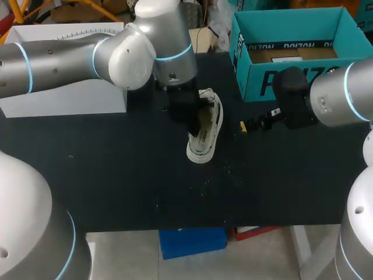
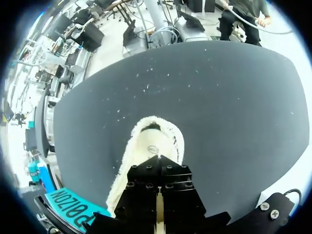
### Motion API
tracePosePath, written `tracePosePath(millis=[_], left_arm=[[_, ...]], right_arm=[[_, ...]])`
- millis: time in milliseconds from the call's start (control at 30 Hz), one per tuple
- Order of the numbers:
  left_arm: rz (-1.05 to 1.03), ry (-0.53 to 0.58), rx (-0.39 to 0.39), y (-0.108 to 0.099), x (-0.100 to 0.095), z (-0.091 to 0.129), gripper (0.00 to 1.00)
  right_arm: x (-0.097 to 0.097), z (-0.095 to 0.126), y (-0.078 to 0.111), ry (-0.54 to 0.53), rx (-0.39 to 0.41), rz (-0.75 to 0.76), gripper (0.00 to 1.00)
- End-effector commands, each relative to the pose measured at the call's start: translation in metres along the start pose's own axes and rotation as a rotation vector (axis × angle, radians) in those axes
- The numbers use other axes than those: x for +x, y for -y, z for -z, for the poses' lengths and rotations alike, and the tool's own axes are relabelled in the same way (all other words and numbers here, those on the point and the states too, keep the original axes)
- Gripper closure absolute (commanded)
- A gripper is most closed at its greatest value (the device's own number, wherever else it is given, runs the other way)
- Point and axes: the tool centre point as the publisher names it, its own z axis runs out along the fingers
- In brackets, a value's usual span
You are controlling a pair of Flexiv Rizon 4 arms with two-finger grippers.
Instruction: Take the shoe out of the shoebox, open the shoe tongue, remove and reinsert the insole, then place the shoe into the shoebox
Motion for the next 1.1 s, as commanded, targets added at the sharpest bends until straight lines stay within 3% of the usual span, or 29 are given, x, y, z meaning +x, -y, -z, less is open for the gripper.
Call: tracePosePath(millis=[33,300,700,867,1100], left_arm=[[0.017,-0.018,-0.104,-0.002,0.007,-0.012,1.00],[0.057,-0.038,-0.063,-0.015,0.018,-0.037,1.00],[0.022,-0.056,0.002,-0.016,0.007,-0.058,1.00],[0.035,-0.038,-0.002,-0.012,0.006,-0.039,1.00],[0.134,0.084,-0.025,-0.009,0.009,0.017,1.00]], right_arm=[[0.001,-0.001,-0.001,0.001,0.002,0.000,0.00],[0.001,-0.001,-0.001,0.001,0.002,0.000,0.00],[0.001,-0.001,-0.001,0.001,0.002,0.000,0.00],[0.001,-0.001,-0.001,0.001,0.002,0.000,0.00],[0.001,-0.001,-0.001,0.001,0.002,0.000,0.00]])
